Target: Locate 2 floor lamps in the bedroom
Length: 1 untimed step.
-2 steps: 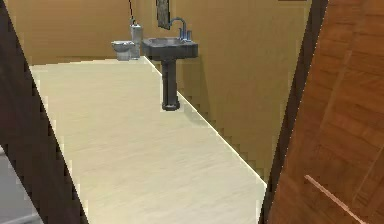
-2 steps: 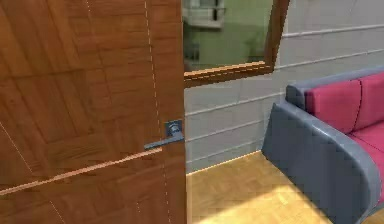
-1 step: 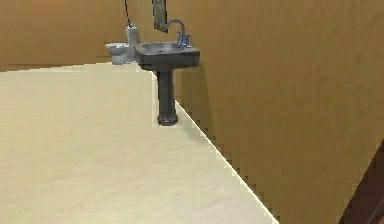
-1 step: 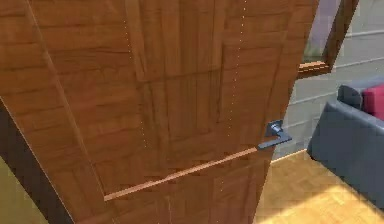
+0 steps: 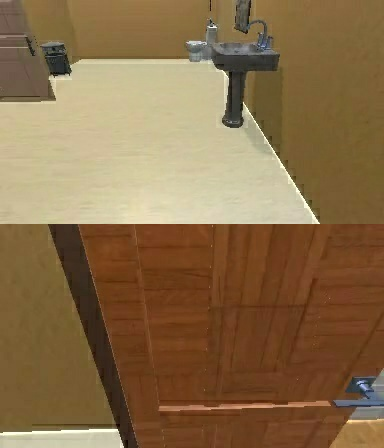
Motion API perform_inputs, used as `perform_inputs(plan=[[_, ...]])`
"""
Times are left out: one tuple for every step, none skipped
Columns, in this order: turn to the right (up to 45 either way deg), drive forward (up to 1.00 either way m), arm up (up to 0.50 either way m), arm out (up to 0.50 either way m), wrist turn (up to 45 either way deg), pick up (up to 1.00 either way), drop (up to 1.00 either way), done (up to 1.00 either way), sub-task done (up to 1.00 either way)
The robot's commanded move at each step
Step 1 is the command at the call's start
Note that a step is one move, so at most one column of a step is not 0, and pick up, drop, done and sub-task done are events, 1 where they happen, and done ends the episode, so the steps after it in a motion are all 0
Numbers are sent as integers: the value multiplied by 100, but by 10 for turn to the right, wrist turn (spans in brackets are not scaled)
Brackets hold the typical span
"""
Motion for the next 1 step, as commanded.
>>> perform_inputs(plan=[[0,60,0,0,0,0,0,0,0]])
